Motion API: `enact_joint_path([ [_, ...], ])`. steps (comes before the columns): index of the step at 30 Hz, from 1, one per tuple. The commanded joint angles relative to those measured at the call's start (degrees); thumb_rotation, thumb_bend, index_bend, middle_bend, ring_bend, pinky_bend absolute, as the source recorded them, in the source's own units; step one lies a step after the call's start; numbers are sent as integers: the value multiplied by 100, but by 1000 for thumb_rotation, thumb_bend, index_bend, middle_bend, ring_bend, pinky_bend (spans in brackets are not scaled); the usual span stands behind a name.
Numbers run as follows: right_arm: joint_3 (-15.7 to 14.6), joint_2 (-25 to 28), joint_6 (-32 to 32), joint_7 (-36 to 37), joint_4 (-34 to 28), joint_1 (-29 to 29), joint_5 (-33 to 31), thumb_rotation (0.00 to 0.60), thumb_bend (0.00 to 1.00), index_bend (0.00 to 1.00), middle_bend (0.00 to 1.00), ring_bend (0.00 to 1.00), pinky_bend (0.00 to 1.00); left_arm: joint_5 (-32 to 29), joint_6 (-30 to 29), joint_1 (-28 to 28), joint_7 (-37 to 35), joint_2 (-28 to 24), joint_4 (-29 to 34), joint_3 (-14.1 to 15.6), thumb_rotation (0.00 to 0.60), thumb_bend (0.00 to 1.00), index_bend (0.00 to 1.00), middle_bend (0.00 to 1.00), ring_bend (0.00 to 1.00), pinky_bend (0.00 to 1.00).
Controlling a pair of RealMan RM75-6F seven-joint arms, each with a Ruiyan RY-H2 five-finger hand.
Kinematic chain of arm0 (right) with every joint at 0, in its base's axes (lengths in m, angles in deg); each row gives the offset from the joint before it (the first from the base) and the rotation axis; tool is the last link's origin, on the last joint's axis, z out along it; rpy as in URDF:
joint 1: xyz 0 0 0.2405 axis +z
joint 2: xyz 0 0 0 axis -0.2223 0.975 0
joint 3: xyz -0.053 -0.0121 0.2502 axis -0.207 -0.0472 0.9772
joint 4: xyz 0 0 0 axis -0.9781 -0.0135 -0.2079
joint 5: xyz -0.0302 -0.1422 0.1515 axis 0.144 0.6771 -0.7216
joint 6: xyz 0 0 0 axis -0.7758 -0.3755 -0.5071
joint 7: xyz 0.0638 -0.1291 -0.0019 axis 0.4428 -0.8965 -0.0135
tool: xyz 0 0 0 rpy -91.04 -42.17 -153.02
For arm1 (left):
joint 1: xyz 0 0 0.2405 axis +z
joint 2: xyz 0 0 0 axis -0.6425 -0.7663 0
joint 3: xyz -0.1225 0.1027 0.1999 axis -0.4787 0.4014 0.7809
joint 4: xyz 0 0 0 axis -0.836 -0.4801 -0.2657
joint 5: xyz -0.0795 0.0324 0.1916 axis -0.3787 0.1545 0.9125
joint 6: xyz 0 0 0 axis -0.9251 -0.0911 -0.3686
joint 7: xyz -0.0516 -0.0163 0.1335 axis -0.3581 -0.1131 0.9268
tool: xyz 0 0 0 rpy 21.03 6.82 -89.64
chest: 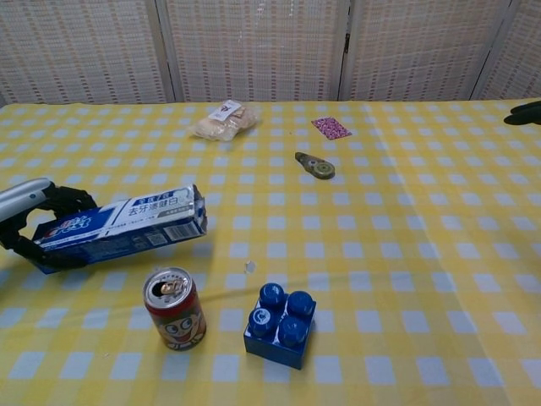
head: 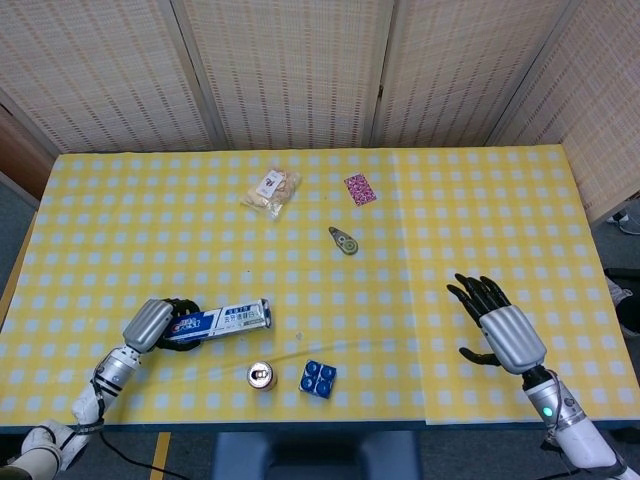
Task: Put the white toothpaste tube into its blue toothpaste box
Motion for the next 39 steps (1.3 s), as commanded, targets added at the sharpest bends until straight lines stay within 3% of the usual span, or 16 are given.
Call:
enact_joint_path([
  [1,5,10,4,34,6,-9,7,600,204,0,0,0,0,-21,29,4,49,32,-19,-1,600,217,704,785,562,644],
  [9,15,-30,156,-146,0,-86,93,600,205,0,0,0,0,-216,283,-9,550,257,-97,-138,600,214,677,760,537,613],
  [15,-3,76,197,1,-93,-111,146,600,204,0,0,0,0,-267,590,-18,834,277,-63,-105,600,212,578,670,438,473],
  [19,-9,111,205,56,-96,-124,163,600,205,0,0,0,0,-286,617,-23,908,258,41,-116,600,210,462,564,328,282],
  [23,-5,136,241,79,-106,-147,179,600,204,0,0,0,0,-255,486,-36,736,121,291,-116,600,207,256,279,62,15],
  [26,-26,158,326,102,-114,-189,247,600,204,0,0,0,0,-368,364,-25,762,-65,738,-260,600,190,121,101,0,0],
  [29,-56,198,385,142,-134,-228,298,600,205,0,0,0,0,-386,239,-33,838,-359,1307,-326,600,166,67,21,0,0],
  [39,-48,278,570,250,-94,-340,340,600,204,0,0,0,0,-331,-115,28,1656,-1623,3390,-401,600,128,27,0,0,0],
])
